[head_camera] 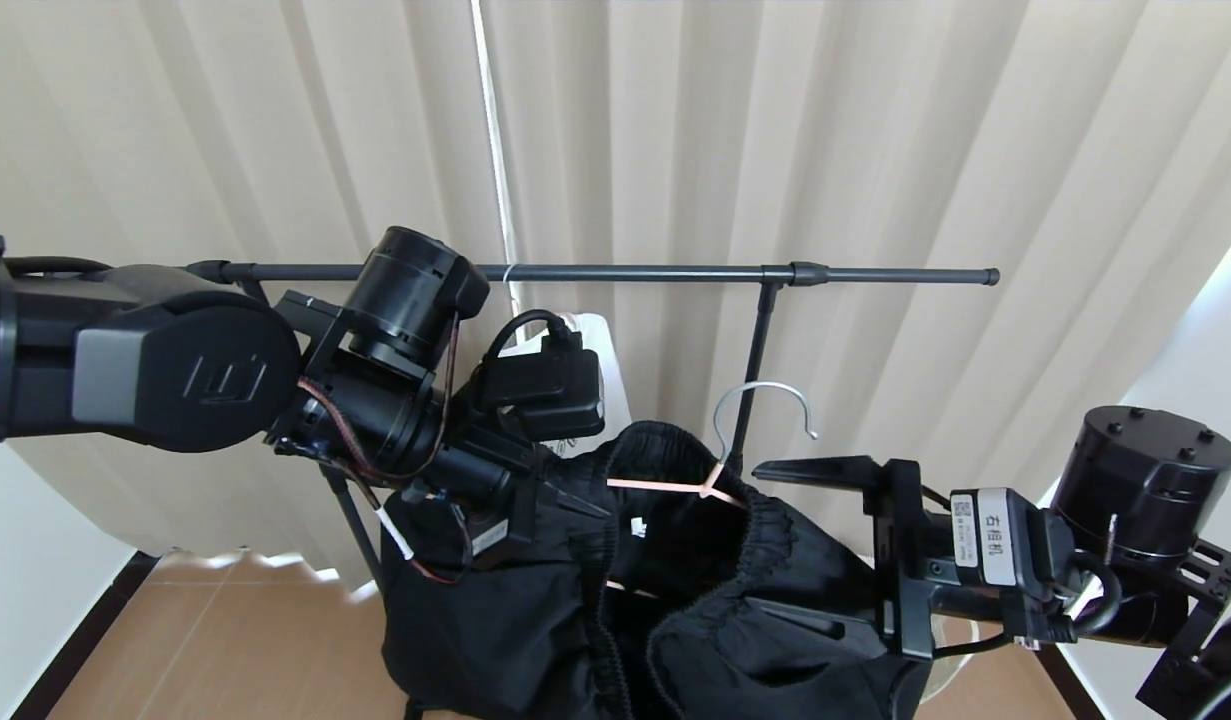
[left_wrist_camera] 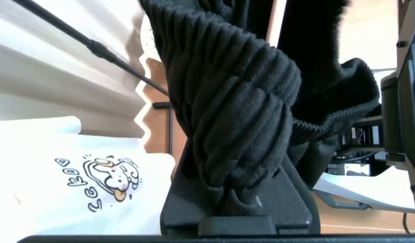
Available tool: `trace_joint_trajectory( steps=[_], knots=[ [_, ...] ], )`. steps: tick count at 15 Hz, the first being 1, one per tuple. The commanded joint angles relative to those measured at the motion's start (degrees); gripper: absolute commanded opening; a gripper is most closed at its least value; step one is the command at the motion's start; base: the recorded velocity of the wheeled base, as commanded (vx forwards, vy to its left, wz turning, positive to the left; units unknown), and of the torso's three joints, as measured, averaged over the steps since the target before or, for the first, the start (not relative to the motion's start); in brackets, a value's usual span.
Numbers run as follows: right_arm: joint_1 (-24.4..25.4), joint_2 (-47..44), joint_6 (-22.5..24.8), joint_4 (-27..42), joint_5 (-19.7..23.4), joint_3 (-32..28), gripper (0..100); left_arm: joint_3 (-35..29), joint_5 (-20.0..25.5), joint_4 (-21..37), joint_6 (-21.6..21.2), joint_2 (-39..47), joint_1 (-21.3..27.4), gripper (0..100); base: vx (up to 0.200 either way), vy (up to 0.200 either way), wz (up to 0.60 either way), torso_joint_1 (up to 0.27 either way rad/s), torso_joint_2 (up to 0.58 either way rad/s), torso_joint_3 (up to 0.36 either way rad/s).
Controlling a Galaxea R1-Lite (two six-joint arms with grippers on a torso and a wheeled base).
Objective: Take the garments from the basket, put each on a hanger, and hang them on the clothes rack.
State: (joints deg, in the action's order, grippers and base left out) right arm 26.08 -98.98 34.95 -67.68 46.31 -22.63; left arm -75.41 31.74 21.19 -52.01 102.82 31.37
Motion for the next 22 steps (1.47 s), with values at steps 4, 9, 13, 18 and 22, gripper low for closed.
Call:
trace_joint_trajectory(
  steps=[4,9,13,18,22],
  knots=[
    [-3.66,2.03,-7.0,2.64,0.09,-1.9,100,0.09,-0.1,-1.85,3.49,-0.42,-0.87,0,0.0,0.0,0.0,0.0,0.0,0.0],
    [-6.65,3.26,-11.22,7.48,3.61,-4.62,100,0.44,-0.19,-3.26,5.51,-2.09,-4.21,0,0.0,0.0,0.0,0.0,0.0,0.0],
    [-8.94,1.42,-16.84,7.56,4.58,-7.43,100,1.58,-0.02,-3.26,5.86,-4.47,-5.53,0,0.0,0.0,0.0,0.0,0.0,0.0],
    [-12.63,-3.07,-19.83,7.48,5.19,-10.77,100,2.37,0.07,-3.96,7.62,-6.49,-5.79,0,0.0,0.0,0.0,0.0,0.0,0.0],
    [-15.35,-4.3,-20.45,7.48,9.32,-10.95,100,4.57,0.07,-8.27,13.16,-8.86,-5.7,0,0.0,0.0,0.0,0.0,0.0,0.0]
  ],
)
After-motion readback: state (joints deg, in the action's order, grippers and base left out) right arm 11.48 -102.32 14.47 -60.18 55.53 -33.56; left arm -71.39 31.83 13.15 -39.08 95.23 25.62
